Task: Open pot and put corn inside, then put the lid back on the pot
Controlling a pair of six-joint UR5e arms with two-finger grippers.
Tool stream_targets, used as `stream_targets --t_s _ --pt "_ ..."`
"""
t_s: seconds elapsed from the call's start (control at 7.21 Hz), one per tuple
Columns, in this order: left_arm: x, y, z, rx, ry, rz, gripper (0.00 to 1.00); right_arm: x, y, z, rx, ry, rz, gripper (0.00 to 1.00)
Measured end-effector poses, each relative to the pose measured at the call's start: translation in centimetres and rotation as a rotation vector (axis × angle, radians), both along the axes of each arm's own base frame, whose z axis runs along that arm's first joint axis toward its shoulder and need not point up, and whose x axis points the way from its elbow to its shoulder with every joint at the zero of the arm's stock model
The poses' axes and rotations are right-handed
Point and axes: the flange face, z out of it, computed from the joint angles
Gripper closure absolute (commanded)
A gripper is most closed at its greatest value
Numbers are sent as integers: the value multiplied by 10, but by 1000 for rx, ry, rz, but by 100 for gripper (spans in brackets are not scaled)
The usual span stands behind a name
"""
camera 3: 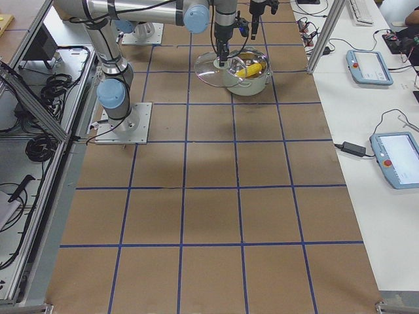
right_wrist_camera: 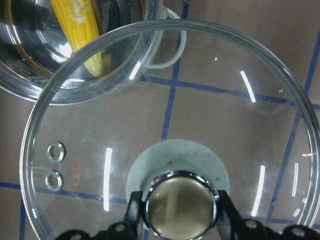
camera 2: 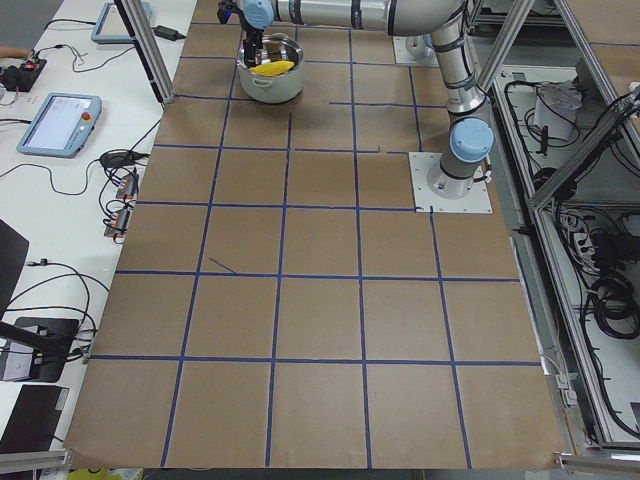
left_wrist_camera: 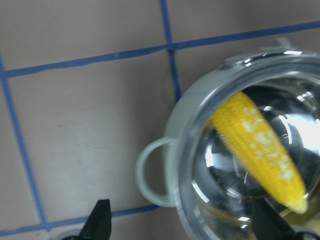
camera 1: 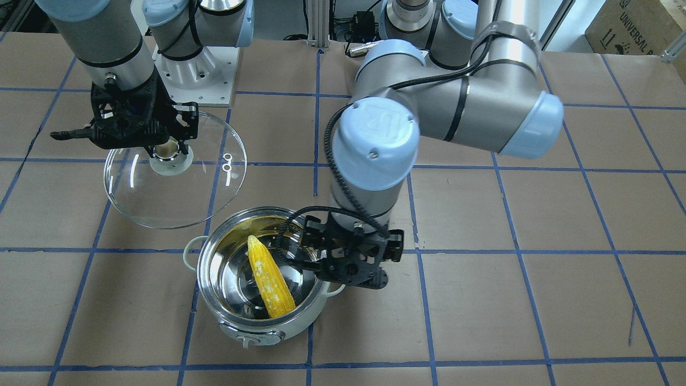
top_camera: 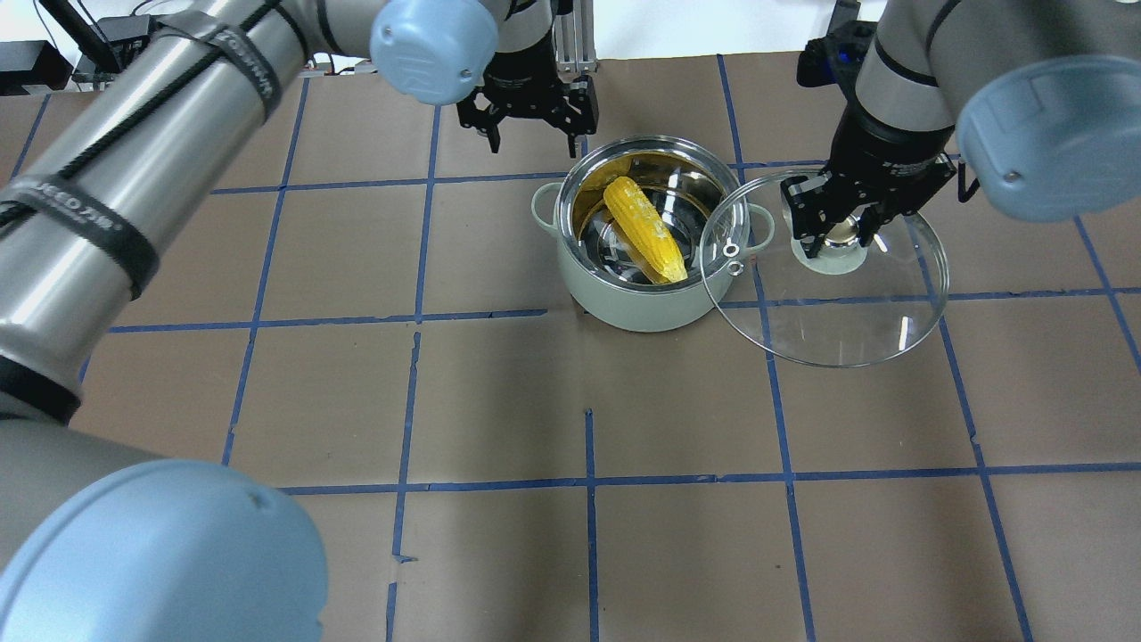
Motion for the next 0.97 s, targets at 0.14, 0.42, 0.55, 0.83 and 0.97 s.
stream_targets --t_s 0.14,0.42,0.55,0.83,0.97 --pt "37 15 15 0 -7 3 0 27 -16 -1 -8 -1 13 63" --pt "100 59 48 -16 -8 41 0 90 -54 -10 -14 -1 49 63" --pt "129 80 56 -20 -6 67 0 115 -76 -21 -14 -1 69 63" --pt "157 113 63 -26 -10 60 0 136 -111 -51 0 1 84 63" --pt "162 126 74 -43 -15 56 0 140 -121 -62 -2 1 86 63"
